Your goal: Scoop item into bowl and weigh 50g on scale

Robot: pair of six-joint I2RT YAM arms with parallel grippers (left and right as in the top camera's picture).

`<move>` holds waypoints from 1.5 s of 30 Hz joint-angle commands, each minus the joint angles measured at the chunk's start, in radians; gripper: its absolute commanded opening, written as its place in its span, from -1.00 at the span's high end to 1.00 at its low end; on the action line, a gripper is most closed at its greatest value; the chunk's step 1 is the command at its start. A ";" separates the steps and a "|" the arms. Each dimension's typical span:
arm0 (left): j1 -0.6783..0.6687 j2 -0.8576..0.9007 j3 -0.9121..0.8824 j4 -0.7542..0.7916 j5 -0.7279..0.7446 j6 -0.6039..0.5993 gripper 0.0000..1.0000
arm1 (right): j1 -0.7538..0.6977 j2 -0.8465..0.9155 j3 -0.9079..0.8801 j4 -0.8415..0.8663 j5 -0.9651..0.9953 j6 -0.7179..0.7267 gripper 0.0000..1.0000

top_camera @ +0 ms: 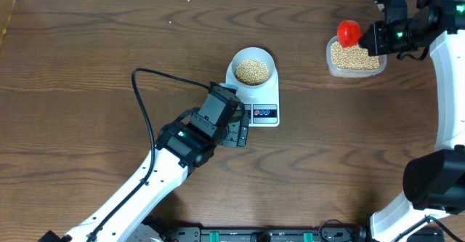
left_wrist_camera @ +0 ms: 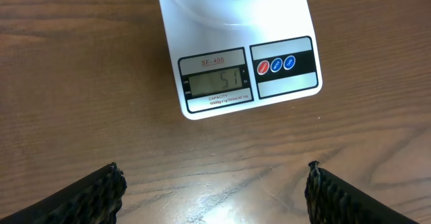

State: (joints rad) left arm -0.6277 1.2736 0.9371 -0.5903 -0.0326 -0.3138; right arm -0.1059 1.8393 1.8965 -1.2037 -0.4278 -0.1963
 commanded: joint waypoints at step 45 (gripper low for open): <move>0.003 0.000 0.000 0.001 -0.009 0.006 -0.75 | 0.356 0.060 0.005 0.113 0.074 -0.282 0.98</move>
State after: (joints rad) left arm -0.6277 1.2736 0.9371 -0.5903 -0.0326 -0.3138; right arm 0.2375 1.8671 1.8965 -1.0939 -0.3439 -0.4080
